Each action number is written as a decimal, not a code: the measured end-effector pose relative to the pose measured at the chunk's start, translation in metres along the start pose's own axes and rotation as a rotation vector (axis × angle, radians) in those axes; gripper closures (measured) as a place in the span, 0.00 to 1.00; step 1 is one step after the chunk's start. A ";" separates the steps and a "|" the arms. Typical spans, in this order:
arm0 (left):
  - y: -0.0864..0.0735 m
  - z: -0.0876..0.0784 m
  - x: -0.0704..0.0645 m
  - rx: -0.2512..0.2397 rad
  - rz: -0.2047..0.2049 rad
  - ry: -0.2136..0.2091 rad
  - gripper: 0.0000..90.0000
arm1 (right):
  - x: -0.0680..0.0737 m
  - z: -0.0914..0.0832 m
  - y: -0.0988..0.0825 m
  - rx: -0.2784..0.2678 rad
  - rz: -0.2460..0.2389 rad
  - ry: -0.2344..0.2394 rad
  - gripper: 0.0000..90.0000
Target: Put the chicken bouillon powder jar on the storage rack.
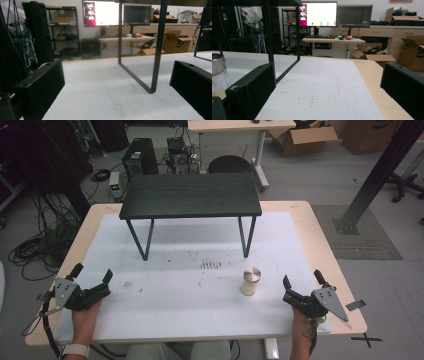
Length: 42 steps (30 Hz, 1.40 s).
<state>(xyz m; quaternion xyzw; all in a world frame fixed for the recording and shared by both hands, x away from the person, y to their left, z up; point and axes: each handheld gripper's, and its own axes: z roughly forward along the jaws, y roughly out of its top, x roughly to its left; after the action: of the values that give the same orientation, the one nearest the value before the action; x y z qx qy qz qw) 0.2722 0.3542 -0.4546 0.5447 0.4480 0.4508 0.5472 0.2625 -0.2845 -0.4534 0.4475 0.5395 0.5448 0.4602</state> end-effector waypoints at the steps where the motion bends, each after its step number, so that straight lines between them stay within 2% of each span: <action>1: 0.000 0.000 0.000 0.002 0.000 0.000 0.00 | 0.000 0.000 0.000 0.002 0.000 0.001 0.00; 24: 0.000 0.000 0.000 0.002 0.004 0.000 0.00 | -0.001 0.001 0.001 0.011 0.003 0.001 0.00; 33: 0.000 0.000 0.000 0.001 0.002 0.000 0.00 | -0.003 0.004 0.002 0.030 0.029 0.004 0.00; 42: 0.000 0.000 0.000 0.000 0.001 0.001 0.00 | 0.003 0.006 0.018 0.014 0.027 0.041 0.00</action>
<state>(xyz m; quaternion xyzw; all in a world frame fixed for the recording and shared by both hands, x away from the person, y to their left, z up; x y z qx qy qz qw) 0.2722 0.3541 -0.4545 0.5450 0.4479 0.4512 0.5466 0.2671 -0.2807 -0.4358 0.4466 0.5465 0.5564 0.4385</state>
